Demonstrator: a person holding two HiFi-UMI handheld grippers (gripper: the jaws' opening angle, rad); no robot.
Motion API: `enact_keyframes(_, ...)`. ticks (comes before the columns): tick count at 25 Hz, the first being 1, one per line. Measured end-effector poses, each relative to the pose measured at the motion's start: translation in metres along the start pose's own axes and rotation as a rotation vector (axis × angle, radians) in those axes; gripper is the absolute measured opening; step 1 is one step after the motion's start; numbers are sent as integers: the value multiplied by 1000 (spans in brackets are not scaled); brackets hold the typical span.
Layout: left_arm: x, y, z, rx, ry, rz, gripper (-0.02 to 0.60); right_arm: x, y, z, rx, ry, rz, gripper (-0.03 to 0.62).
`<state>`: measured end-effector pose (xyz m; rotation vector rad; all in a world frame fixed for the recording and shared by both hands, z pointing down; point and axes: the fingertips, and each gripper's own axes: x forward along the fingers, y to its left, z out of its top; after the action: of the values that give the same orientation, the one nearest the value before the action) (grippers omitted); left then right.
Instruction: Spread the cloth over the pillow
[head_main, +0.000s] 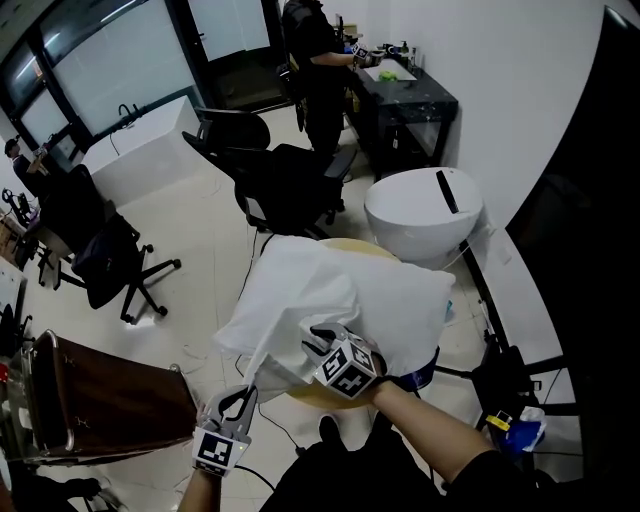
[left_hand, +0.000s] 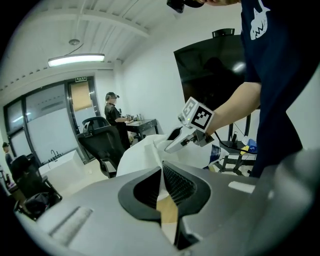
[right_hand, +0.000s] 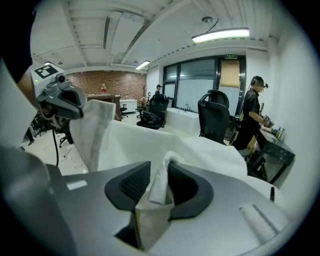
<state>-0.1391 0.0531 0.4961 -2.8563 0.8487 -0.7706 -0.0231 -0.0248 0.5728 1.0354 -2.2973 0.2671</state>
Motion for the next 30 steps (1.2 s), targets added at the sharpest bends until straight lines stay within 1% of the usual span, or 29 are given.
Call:
enact_keyframes(3, 0, 10, -3, -4, -7, 11, 3, -29, 6, -10, 31, -58, 6, 137)
enact_keyframes(5, 0, 18, 2, -2, -23, 16, 3, -53, 4, -25, 64, -79, -25, 141)
enact_keyframes(7, 0, 25, 8, -16, -36, 24, 3, -70, -2, -45, 98, -85, -69, 146)
enact_keyframes(9, 2, 33, 8, -33, -45, 31, 3, -79, -11, -72, 128, -49, -114, 155)
enact_keyframes(11, 3, 40, 8, -40, -50, 38, 3, -78, -16, -97, 124, 20, -138, 177)
enact_keyframes(13, 3, 46, 15, -60, -70, 47, 3, -72, -13, -110, 104, 62, -139, 189)
enact_keyframes(16, 0, 58, 31, -94, -111, 73, 3, -66, -5, -120, 57, 95, -132, 199)
enact_keyframes(22, -13, 93, 70, -140, -217, 147, 2, -47, 9, -123, -58, 114, -135, 221)
enact_keyframes(27, -18, 117, 102, -130, -290, 179, 2, -35, 9, -101, -131, 81, -200, 253)
enact_keyframes(28, -18, 122, 107, -130, -302, 185, 2, -32, 10, -97, -132, 76, -200, 256)
enact_keyframes(30, -16, 133, 120, -130, -324, 196, 2, -26, 17, -93, -89, 63, -171, 256)
